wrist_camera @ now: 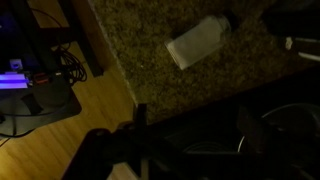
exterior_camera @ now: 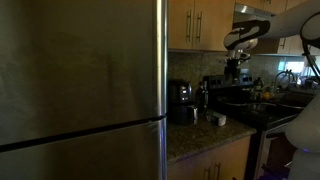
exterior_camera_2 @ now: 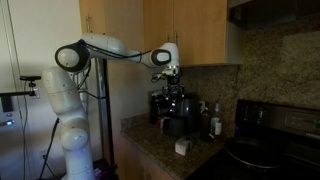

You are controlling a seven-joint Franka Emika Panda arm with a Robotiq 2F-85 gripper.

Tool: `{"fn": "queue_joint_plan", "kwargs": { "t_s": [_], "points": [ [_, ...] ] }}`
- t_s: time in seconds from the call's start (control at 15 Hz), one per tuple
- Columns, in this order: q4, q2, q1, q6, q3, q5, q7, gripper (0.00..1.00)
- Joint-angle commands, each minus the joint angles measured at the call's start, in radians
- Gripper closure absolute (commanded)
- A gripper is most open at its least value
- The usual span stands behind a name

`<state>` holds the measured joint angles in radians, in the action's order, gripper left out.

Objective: Move the jar to the back of the counter

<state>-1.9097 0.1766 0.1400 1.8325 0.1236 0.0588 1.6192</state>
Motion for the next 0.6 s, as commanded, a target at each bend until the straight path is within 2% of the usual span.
{"fn": "queue_joint_plan", "kwargs": {
  "t_s": [0.0,0.27,0.33,0.4,0.53],
  "points": [
    [-0.031,-0.085,0.038,0.076,-0.006,0.079,0.154,0.00],
    [-0.049,-0.195,0.016,0.113,-0.004,0.060,0.320,0.00],
    [-0.039,-0.217,0.011,0.105,0.001,0.048,0.341,0.00],
    [-0.047,-0.186,0.010,0.096,0.007,0.063,0.297,0.00],
    [-0.045,-0.222,0.001,0.098,0.008,0.062,0.332,0.00]
  ]
}}
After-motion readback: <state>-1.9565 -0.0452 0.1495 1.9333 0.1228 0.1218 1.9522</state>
